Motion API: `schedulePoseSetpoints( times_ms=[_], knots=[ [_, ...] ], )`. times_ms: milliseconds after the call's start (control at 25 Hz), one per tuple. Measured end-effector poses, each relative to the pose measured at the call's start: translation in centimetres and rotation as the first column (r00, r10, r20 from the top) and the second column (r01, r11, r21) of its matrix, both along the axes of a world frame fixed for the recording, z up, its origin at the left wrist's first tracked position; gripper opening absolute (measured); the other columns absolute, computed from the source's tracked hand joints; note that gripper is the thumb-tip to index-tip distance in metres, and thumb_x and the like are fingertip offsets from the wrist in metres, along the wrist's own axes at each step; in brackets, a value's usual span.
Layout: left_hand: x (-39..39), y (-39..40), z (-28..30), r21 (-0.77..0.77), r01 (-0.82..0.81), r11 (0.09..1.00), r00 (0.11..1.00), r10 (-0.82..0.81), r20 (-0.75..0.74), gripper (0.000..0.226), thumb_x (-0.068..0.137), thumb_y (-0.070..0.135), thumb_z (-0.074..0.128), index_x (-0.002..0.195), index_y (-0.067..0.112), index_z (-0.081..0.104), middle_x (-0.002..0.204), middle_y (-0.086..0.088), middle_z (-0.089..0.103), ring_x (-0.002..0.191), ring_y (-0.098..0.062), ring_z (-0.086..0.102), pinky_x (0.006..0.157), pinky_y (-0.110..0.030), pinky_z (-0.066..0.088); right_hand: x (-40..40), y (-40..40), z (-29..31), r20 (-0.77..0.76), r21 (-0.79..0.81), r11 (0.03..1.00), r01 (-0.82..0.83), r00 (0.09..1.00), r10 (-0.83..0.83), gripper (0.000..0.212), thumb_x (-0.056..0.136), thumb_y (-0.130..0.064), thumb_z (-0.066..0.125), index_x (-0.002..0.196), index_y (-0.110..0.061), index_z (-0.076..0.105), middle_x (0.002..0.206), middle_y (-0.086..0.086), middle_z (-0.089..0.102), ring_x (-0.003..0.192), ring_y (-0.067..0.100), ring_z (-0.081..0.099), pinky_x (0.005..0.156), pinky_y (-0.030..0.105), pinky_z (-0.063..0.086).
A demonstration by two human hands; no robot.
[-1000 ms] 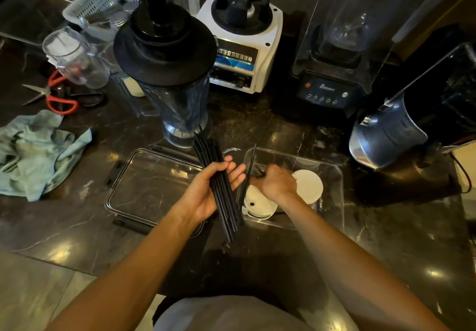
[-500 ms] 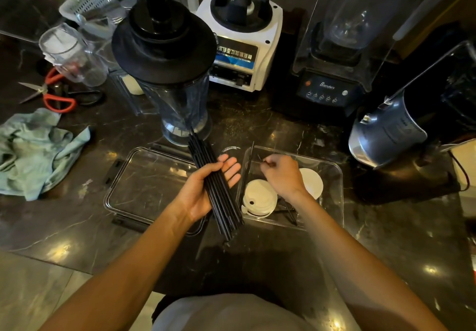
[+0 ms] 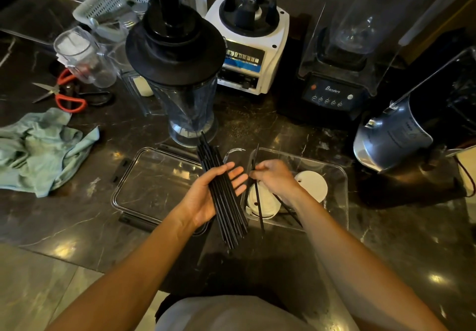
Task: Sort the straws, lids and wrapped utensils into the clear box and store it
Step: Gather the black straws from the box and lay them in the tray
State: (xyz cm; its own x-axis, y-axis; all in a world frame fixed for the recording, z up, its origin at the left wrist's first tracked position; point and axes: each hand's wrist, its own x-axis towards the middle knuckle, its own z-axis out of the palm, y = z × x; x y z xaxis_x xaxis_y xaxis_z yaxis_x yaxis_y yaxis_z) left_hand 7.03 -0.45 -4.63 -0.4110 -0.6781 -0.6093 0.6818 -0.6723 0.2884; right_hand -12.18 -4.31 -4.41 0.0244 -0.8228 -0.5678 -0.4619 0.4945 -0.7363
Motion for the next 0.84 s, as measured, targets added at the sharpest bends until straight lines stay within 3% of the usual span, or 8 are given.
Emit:
schedulePoseSetpoints(
  times_ms=[120, 280, 400, 520, 680, 840],
  knots=[
    [-0.1, 0.0, 0.0, 0.028, -0.013, 1.0, 0.999, 0.013, 0.031, 0.042, 0.091, 0.015, 0.063, 0.131, 0.006, 0.062, 0.134, -0.021, 0.068, 0.114, -0.031, 0.072, 0.09, -0.043, 0.062, -0.7, 0.2, 0.2, -0.038, -0.023, 0.998, 0.055, 0.998, -0.055, 0.016, 0.095, -0.014, 0.068, 0.081, -0.013, 0.074, 0.074, -0.002, 0.071, 0.068, 0.007, 0.062, 0.065, 0.023, 0.044],
    [-1.1, -0.4, 0.4, 0.01, 0.034, 0.999, 0.996, -0.035, 0.08, 0.036, 0.089, 0.007, 0.067, 0.124, 0.008, 0.065, 0.116, -0.016, 0.076, 0.117, -0.03, 0.071, 0.093, -0.041, 0.061, -2.7, 0.2, 0.9, -0.021, -0.031, 0.998, 0.062, 0.998, -0.062, 0.017, 0.099, -0.023, 0.068, 0.092, -0.009, 0.076, 0.077, 0.001, 0.069, 0.052, 0.002, 0.051, 0.05, 0.02, 0.037],
    [-1.3, -0.7, 0.8, -0.002, 0.059, 0.998, 0.993, -0.059, 0.103, 0.032, 0.086, 0.007, 0.068, 0.118, 0.01, 0.067, 0.11, -0.013, 0.076, 0.115, -0.029, 0.072, 0.094, -0.04, 0.06, -1.9, 0.2, 1.0, 0.053, -0.025, 0.995, 0.098, 0.994, -0.097, 0.009, 0.099, -0.023, 0.069, 0.098, -0.015, 0.073, 0.088, 0.003, 0.071, 0.066, 0.011, 0.057, 0.049, 0.024, 0.04],
    [-0.7, -0.7, 0.9, -0.015, 0.059, 0.998, 0.994, -0.057, 0.09, 0.027, 0.089, 0.006, 0.065, 0.115, 0.01, 0.068, 0.111, -0.013, 0.076, 0.116, -0.029, 0.072, 0.095, -0.041, 0.06, -0.3, 0.5, 0.5, 0.055, -0.016, 0.998, 0.065, 0.996, -0.064, 0.019, 0.099, -0.02, 0.067, 0.117, -0.013, 0.072, 0.094, -0.004, 0.072, 0.08, 0.009, 0.063, 0.051, 0.021, 0.043],
    [-0.3, -0.2, 0.8, 0.007, 0.027, 1.0, 0.997, -0.027, 0.074, 0.023, 0.089, 0.005, 0.063, 0.111, 0.01, 0.069, 0.102, -0.012, 0.078, 0.104, -0.026, 0.077, 0.088, -0.039, 0.063, -0.3, 0.5, 0.8, 0.002, -0.005, 1.0, 0.025, 1.0, -0.025, 0.016, 0.098, -0.018, 0.065, 0.097, -0.007, 0.078, 0.075, -0.004, 0.07, 0.064, 0.001, 0.059, 0.062, 0.024, 0.041],
    [-0.6, 0.1, 0.7, 0.016, 0.036, 0.999, 0.996, -0.037, 0.077, 0.021, 0.089, 0.006, 0.064, 0.109, 0.011, 0.07, 0.105, -0.011, 0.077, 0.105, -0.025, 0.076, 0.089, -0.037, 0.063, -1.4, 0.0, 1.4, 0.024, -0.014, 0.998, 0.067, 0.997, -0.067, 0.015, 0.097, -0.022, 0.069, 0.095, -0.009, 0.077, 0.082, 0.003, 0.071, 0.076, 0.012, 0.062, 0.067, 0.028, 0.045]
  ],
)
